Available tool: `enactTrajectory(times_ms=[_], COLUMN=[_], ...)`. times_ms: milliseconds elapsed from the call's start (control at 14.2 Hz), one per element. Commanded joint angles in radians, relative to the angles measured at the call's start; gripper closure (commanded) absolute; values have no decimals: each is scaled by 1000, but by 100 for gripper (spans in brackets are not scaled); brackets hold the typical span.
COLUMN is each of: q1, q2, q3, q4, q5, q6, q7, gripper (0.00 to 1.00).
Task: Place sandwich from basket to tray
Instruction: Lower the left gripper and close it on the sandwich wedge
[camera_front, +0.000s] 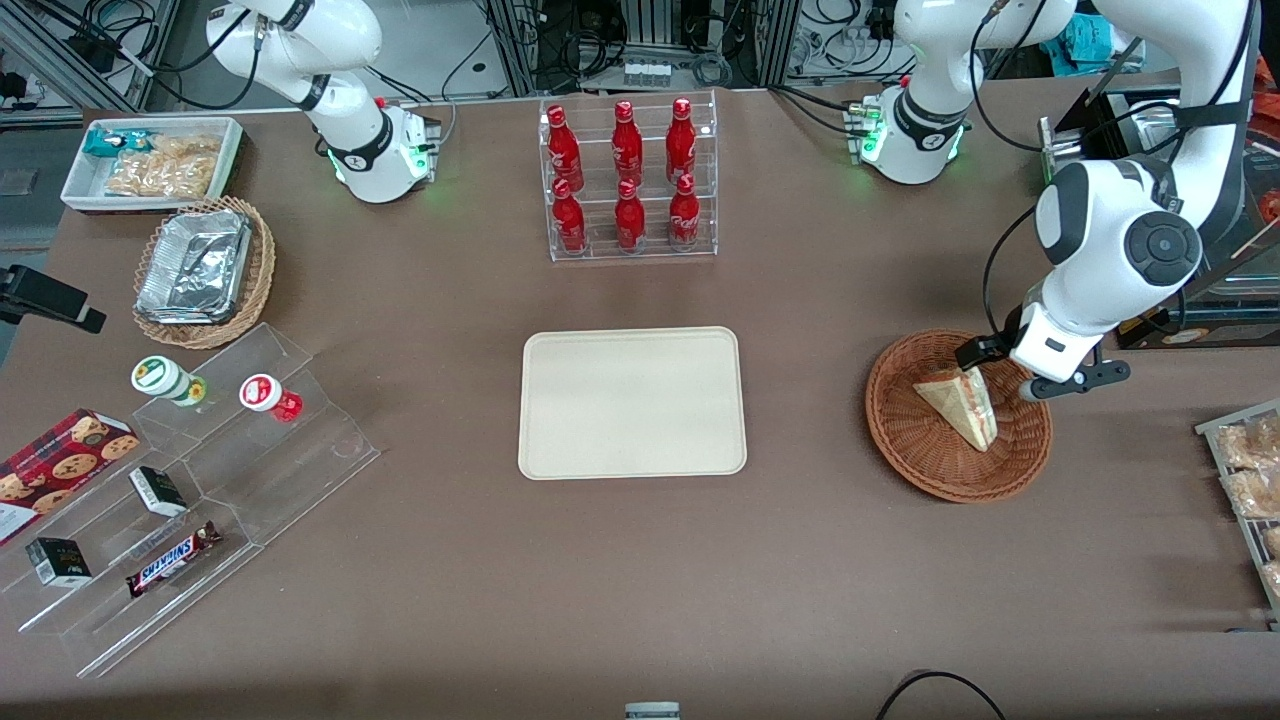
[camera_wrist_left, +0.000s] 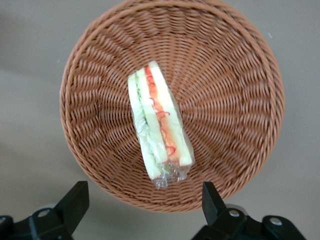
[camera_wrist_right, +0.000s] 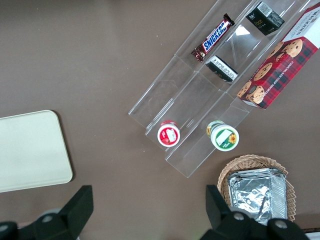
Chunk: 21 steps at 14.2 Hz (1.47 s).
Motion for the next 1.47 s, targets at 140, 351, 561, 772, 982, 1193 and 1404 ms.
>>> enactTrajectory(times_ms=[140, 351, 561, 772, 982, 1193, 1404], q1=[-7, -7, -7, -7, -10, -10, -13], q2=[41, 65, 104, 143, 165, 159, 141], q3=[-6, -6, -6, -6, -7, -7, -10], q4=[-12, -42, -73, -72, -69, -56, -30], q5=[7, 3, 0, -7, -7, -7, -3], q6=[116, 195, 271, 272, 269, 262, 243], q7=[-419, -505, -525, -559, -583, -582, -571], gripper=[0, 0, 0, 0, 41, 89, 92])
